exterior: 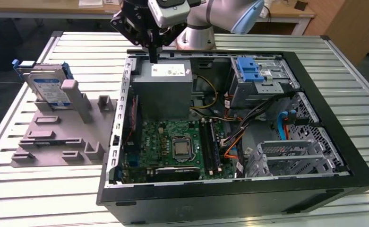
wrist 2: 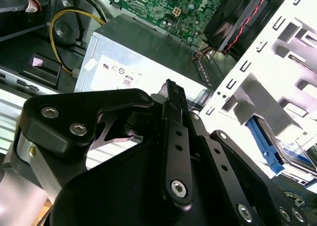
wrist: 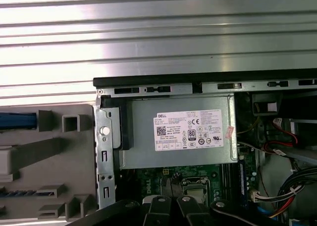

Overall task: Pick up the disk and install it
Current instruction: 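Reach for the disk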

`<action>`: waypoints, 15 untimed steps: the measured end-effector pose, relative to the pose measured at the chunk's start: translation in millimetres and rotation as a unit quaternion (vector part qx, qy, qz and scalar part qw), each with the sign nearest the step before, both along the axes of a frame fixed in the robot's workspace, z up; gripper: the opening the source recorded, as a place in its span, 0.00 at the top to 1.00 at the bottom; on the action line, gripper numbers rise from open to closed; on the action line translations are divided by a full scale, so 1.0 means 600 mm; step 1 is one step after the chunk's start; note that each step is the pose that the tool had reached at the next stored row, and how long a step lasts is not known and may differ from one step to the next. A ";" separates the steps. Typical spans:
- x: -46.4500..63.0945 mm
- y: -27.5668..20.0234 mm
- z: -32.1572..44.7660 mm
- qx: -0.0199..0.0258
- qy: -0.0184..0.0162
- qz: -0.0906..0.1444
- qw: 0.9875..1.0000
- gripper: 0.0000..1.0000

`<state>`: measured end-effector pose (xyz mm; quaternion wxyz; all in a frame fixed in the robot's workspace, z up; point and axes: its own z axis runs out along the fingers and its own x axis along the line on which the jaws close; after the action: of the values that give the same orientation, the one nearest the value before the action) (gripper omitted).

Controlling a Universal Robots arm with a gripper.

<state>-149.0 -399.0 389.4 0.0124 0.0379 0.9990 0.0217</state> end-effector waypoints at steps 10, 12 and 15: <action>-0.019 0.0000 -0.007 0.000 0.000 0.000 1.000 0.89; -0.020 0.0001 -0.007 0.000 0.000 0.000 1.000 0.89; -0.021 0.0012 -0.007 0.000 0.000 0.000 1.000 0.89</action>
<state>-161.9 -398.3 384.9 0.0121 0.0379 0.9990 0.0218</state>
